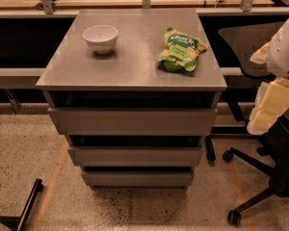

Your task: Open middle drawer

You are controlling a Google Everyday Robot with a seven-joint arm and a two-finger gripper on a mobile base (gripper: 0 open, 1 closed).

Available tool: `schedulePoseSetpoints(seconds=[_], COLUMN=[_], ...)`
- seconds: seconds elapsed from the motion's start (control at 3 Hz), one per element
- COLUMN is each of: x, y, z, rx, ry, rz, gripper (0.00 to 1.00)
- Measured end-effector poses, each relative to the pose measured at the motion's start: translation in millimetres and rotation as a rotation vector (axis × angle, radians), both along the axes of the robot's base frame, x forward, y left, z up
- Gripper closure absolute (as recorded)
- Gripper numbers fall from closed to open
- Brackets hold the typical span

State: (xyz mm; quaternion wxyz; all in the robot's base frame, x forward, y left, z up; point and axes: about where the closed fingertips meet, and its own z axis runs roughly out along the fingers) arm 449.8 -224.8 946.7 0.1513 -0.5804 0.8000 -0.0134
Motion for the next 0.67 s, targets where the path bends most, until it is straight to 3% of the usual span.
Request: schedulePoseSetpoints(seconds=[0.67], x=[-11], y=[15], z=[-47], rx=[0.037], ry=[-0.015], rz=[0.065], gripper=[0.00])
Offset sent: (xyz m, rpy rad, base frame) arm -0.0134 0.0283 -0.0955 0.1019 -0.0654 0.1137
